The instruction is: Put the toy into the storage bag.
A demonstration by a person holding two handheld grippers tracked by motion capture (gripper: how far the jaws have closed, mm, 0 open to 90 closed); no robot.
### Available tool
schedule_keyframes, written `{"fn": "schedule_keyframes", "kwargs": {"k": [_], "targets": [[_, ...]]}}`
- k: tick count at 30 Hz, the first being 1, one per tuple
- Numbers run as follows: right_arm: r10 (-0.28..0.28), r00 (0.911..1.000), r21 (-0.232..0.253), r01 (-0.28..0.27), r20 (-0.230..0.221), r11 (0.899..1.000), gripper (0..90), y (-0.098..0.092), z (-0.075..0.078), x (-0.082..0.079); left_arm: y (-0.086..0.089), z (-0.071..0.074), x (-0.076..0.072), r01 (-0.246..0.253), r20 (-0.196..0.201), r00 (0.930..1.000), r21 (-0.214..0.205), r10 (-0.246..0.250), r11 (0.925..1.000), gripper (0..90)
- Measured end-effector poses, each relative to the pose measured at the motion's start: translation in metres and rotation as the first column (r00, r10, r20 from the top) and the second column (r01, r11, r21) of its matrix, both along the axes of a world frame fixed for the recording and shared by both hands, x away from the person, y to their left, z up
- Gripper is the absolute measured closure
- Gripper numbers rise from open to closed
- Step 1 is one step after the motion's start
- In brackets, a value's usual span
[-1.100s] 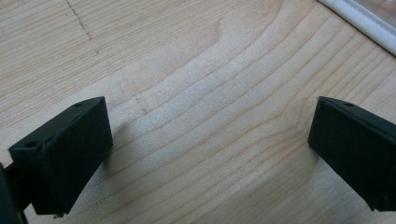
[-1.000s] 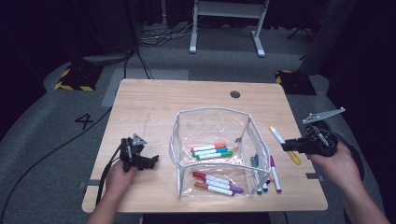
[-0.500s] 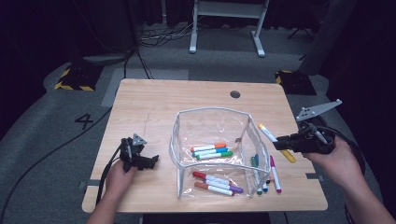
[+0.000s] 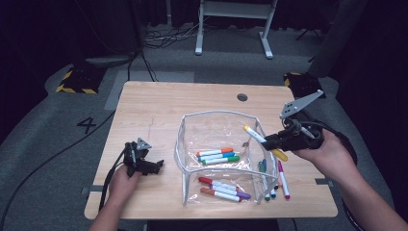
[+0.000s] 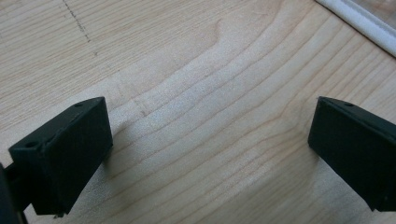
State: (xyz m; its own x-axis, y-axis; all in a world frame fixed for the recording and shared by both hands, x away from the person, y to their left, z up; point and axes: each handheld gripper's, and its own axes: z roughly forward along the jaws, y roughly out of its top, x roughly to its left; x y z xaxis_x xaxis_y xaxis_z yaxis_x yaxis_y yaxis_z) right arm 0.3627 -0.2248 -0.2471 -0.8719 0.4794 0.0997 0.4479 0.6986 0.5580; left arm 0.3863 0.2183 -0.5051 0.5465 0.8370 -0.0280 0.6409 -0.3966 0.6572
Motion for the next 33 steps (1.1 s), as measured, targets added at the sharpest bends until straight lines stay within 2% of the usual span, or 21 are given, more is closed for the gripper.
{"fn": "schedule_keyframes", "kwargs": {"k": [11, 15, 22, 33], "targets": [[0.09, 0.996, -0.039, -0.089, 0.003, 0.995, 76.0, 0.047, 0.003, 0.005, 0.0, 0.0, 0.001, 0.01, 0.001, 1.0, 0.004, -0.01, 0.9999, 0.0], [0.115, 0.9933, -0.058, -0.116, -0.015, 0.992, 76.0, 0.061, -0.002, 0.008, 0.0, 0.0, 0.001, 0.01, 0.0, 1.0, 0.005, -0.01, 0.9999, 0.0], [0.146, 0.9874, -0.102, -0.152, -0.061, 0.983, 76.0, 0.083, -0.023, 0.015, 0.0, 0.0, 0.001, 0.01, 0.001, 1.0, 0.004, -0.01, 0.9999, 0.0], [0.177, 0.9751, -0.158, -0.197, -0.134, 0.968, 76.0, 0.103, -0.06, 0.021, 0.0, 0.0, 0.001, 0.01, 0.001, 1.0, 0.004, -0.01, 0.9999, 0.0]]}}
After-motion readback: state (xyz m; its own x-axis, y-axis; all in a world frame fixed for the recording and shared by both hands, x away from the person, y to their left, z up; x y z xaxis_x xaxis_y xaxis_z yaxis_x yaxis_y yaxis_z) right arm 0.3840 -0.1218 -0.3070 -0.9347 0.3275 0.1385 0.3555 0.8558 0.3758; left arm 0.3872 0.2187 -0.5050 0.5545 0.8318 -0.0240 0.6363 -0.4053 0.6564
